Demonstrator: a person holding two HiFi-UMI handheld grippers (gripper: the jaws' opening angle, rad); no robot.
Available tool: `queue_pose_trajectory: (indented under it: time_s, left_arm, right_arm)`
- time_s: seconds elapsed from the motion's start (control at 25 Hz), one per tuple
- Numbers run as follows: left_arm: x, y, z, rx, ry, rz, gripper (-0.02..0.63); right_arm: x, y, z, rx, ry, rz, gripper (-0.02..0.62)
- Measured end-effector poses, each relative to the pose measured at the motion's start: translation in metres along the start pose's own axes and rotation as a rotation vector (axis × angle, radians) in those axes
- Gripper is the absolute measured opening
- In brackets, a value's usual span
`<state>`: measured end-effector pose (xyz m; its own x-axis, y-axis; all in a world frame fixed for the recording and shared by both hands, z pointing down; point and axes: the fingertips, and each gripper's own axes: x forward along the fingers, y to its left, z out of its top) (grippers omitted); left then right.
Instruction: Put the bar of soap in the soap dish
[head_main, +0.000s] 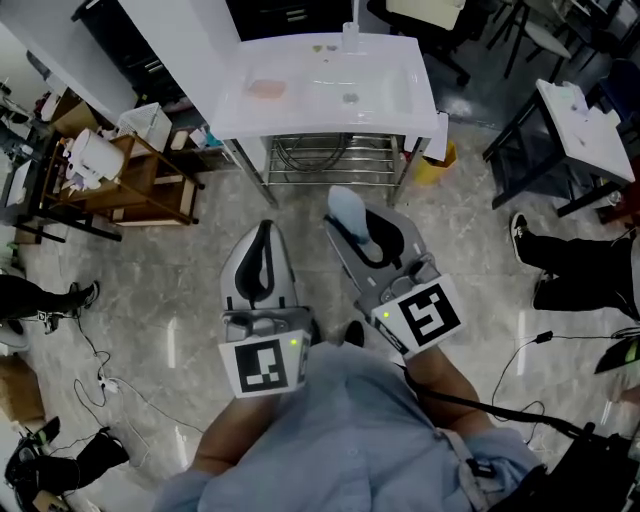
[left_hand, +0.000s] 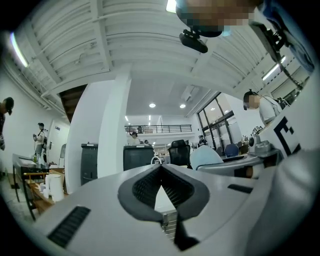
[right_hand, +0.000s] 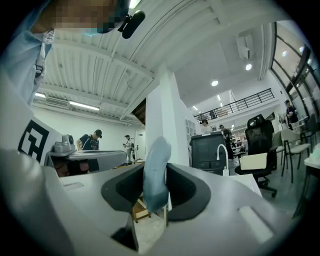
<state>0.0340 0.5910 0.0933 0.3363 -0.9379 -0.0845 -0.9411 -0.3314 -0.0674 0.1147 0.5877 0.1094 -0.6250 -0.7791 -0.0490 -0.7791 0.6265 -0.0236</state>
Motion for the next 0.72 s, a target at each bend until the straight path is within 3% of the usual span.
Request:
queue_pose_trajectory:
  time_s: [0.12,0.36,0.72]
  left_arm:
    - [0.001,-0.001,0.0,-0.002,-0.005,0.006,0.006]
    - [0.029,-0.031,-0.008,0.017,0.022,0.017,0.006]
    - [0.077,0.014,-0.031,-0.012,0.038,0.039,0.006]
  right_arm:
    - [0.001,0.001,0.0,0.0,0.0,0.02,0.121]
    - [-0.005,-0.039,-0.005,0.005,-0.005,0.058,0.12]
    - [0.049,-0.059,-0.023,0.013,0.034,0.066,0.121]
